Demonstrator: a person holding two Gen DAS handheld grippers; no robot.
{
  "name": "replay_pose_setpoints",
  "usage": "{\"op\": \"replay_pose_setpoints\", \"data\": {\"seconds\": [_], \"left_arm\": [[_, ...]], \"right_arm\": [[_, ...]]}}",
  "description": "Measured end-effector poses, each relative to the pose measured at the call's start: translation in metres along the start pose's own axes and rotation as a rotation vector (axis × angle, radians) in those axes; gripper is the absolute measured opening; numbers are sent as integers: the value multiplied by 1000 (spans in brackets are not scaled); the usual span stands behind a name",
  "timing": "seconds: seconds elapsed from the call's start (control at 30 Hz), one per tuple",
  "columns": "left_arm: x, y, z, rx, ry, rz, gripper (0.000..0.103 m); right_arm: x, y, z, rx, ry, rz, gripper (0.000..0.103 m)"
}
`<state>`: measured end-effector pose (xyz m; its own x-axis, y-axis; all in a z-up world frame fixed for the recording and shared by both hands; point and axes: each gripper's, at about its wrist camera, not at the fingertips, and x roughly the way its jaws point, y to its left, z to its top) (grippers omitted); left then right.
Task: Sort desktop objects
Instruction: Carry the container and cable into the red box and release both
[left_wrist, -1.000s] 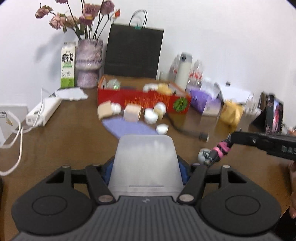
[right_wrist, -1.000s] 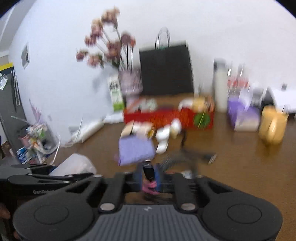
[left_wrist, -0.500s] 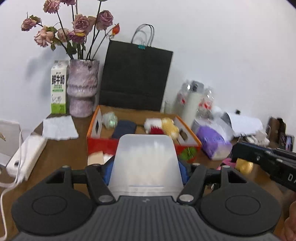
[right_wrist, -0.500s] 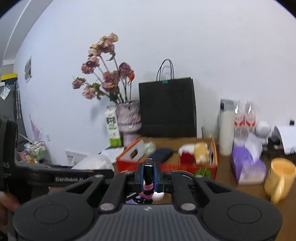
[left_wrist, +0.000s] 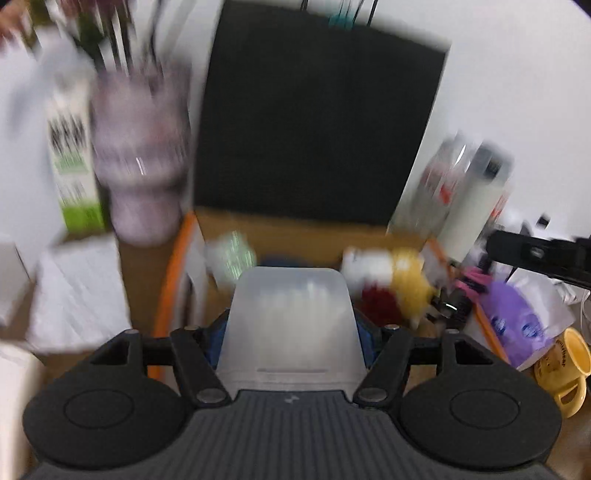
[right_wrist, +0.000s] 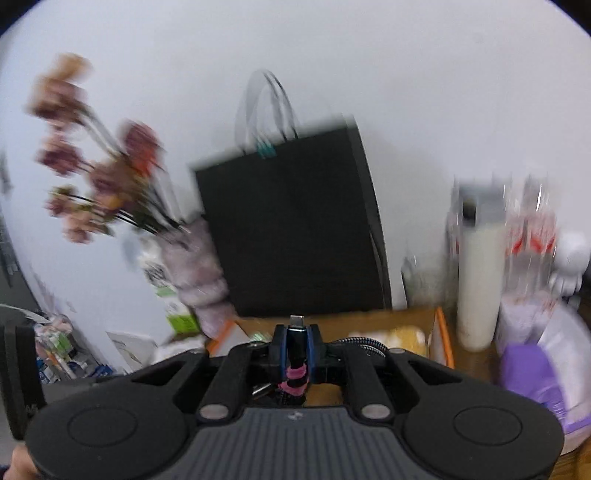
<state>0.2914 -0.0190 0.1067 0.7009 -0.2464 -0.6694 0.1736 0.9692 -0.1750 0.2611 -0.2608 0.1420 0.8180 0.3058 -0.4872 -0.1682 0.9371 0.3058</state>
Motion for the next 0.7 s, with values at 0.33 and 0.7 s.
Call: {"op": "replay_pose_setpoints", "data": {"seconds": [0.33, 0.7], "left_arm": [[68, -9, -10, -10, 146, -62, 80], [-35, -13, -19, -76, -47, 66, 99]], "right_arm": [[129, -38, -24, 167, 307, -91, 14], [50, -18, -15, 36, 205, -140, 63]]}}
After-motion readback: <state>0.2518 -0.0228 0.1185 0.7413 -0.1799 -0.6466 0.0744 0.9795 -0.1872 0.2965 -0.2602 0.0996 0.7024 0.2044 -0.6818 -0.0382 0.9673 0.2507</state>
